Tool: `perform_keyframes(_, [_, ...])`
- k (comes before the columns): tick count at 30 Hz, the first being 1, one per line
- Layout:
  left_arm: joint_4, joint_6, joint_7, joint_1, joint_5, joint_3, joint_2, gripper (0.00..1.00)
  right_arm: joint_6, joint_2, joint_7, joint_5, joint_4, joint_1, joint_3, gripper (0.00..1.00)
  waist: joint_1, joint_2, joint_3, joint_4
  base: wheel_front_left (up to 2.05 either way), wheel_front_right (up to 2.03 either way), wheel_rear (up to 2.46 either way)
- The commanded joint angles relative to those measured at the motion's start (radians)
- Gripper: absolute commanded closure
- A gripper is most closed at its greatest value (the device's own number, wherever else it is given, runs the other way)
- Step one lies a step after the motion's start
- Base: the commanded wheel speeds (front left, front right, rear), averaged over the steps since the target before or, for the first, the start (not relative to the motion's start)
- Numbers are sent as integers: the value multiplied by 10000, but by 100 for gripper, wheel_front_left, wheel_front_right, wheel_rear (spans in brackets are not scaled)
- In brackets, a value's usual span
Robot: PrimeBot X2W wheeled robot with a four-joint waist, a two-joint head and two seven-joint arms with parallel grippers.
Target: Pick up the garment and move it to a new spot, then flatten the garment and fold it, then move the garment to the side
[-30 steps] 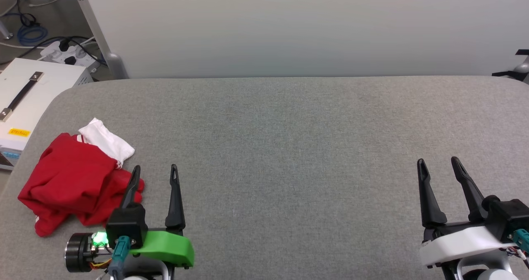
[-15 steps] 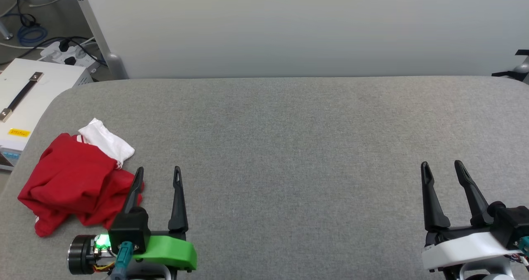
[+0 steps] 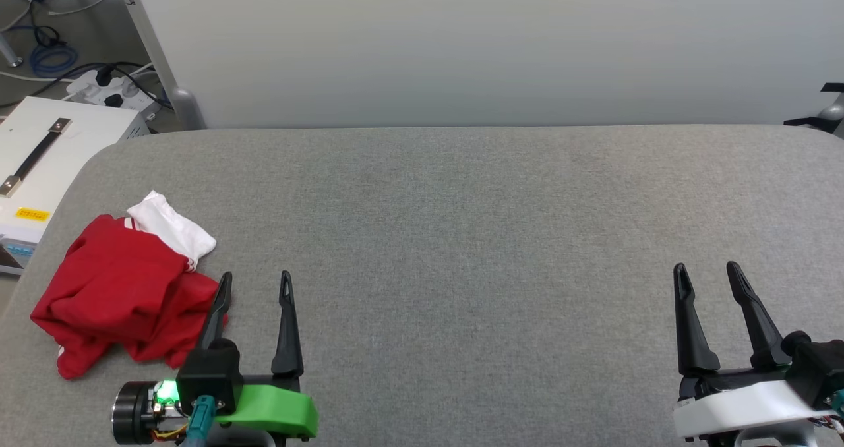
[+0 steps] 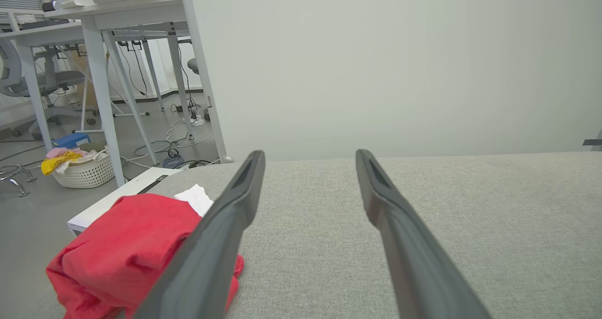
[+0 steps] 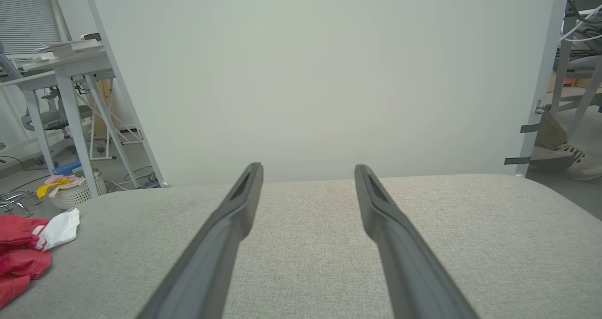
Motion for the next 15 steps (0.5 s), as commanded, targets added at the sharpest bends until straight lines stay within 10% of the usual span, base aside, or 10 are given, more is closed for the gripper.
perform_keyframes(1, [10,66,-105,150,-16,-40,-29,0,-6,9,-132,93,-112,103,21,0,0,-1,3,4,0,0,0])
perform_keyframes(15, [77,178,-394,317,-5,-162,-35,0,-7,10,-417,164,-212,308,66,0,0,-1,-111,32,0,0,0])
